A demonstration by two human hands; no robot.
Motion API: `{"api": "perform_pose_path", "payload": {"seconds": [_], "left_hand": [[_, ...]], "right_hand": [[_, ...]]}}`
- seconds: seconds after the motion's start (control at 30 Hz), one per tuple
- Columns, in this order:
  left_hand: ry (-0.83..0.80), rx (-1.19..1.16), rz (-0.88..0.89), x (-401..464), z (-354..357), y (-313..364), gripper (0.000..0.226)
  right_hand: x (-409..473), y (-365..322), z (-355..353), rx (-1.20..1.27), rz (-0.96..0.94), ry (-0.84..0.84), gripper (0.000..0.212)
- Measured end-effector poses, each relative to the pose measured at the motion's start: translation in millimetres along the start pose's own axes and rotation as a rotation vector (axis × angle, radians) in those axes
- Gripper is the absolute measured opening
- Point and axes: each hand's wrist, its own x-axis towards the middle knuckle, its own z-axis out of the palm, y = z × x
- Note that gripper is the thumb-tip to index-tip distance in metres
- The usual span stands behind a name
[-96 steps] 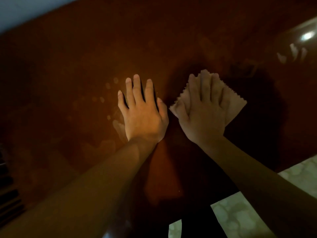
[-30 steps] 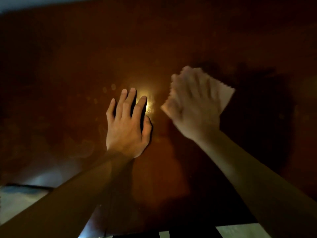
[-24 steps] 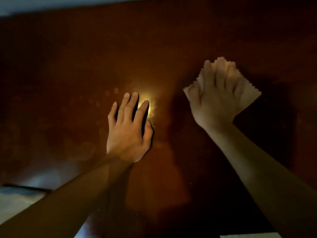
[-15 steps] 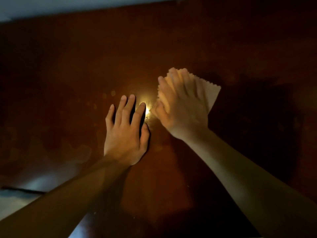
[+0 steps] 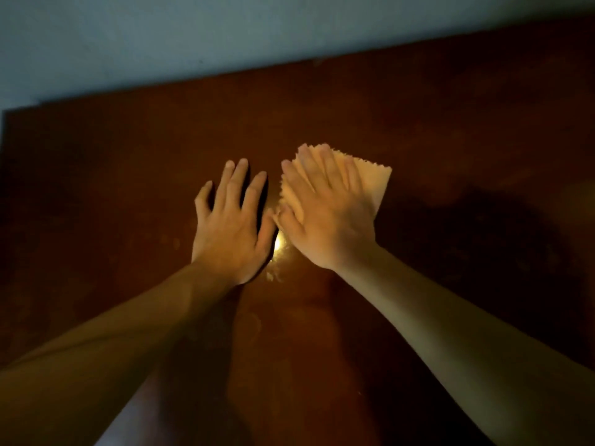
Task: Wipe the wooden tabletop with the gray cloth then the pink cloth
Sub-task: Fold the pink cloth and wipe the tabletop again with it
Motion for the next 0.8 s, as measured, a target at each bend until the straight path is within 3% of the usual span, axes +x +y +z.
{"api": "perform_pose_path", "payload": {"seconds": [0.13,0.23,0.33,0.53,0.67,0.8], "left_hand": [[-0.003,-0.002,0.009,-3.6,4.2,-1.5,0.066],[0.015,-0.023,0.001,-4.0,4.8,-0.7,0.065],[0.015,-0.017,-0.003,-3.0,4.6,-0.1,0.066],[0.040,-0.059,-0.025,-4.4,5.5,2.1,0.065],[0.067,-0.076,-0.036,-6.2,3.8,2.3,0.067],[0.069,-0.097,-0.027,-4.8,4.2,1.3,0.069]], "right_hand": [[7.5,27.2,-8.5,-0.032,0.086,0.007,0.057],[43.5,60.2,-18.8,-0.058,0.235,-0.116,0.063],[79.3,63.6,-15.3,-0.132,0.368,-0.133,0.067],[103.1,-30.6,11.8,-0.074,0.067,-0.163,0.061],[108.8,-6.3,2.4,-0.110,-0.092,-0.173,0.058],[119.5,65.4,-17.8,-0.167,0.096,-0.116,0.066]]}}
